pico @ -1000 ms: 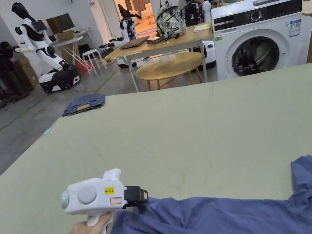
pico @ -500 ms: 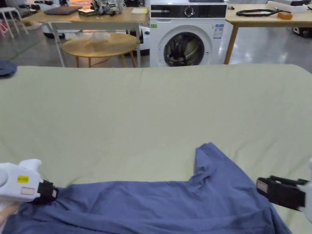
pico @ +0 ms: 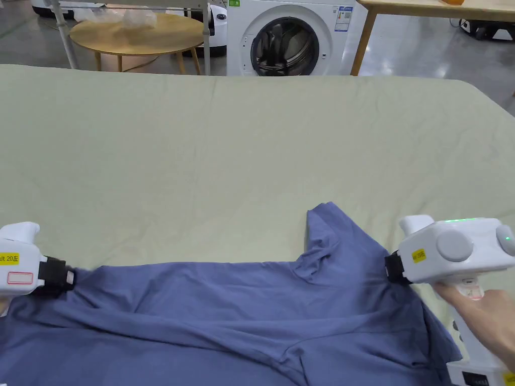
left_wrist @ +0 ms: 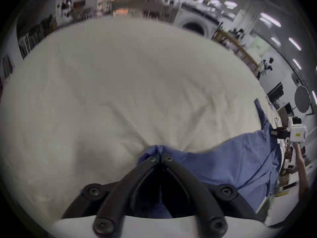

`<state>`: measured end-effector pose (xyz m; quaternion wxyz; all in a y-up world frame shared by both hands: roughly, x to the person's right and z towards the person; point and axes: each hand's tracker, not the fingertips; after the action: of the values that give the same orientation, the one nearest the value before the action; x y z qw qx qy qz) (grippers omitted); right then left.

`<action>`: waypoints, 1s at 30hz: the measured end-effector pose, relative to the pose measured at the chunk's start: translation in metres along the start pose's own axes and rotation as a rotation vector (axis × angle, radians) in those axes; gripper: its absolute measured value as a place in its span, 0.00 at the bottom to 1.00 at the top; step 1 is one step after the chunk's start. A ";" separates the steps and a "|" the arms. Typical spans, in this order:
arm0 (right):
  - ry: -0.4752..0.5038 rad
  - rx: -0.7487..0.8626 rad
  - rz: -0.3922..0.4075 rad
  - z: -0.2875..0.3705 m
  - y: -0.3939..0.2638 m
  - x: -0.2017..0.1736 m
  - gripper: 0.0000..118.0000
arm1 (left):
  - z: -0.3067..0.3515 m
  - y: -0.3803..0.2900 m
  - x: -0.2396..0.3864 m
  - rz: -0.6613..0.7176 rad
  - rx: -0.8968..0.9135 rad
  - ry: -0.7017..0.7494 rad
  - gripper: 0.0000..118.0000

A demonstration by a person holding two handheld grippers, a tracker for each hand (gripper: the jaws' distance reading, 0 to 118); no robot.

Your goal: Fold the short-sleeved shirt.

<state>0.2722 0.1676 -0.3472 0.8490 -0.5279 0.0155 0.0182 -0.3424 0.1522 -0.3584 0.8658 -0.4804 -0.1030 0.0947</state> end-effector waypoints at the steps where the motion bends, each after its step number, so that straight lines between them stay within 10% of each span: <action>1: -0.001 0.029 -0.006 0.008 -0.002 0.001 0.02 | 0.010 -0.003 -0.001 -0.019 0.084 0.011 0.00; 13: 0.107 0.366 -0.132 0.159 -0.145 0.001 0.02 | 0.184 -0.109 0.010 0.006 0.337 -0.077 0.00; 25: 0.069 0.263 -0.258 0.140 -0.246 -0.004 0.02 | 0.164 -0.202 -0.014 0.163 0.237 -0.039 0.00; 30: -0.012 0.268 -0.185 0.124 -0.252 -0.016 0.07 | 0.145 -0.211 -0.025 0.142 0.235 -0.018 0.09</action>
<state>0.2688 0.1674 -0.0657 0.9099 -0.4090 -0.0360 -0.0590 -0.3919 0.1536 -0.1059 0.9063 -0.3809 -0.0649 0.1715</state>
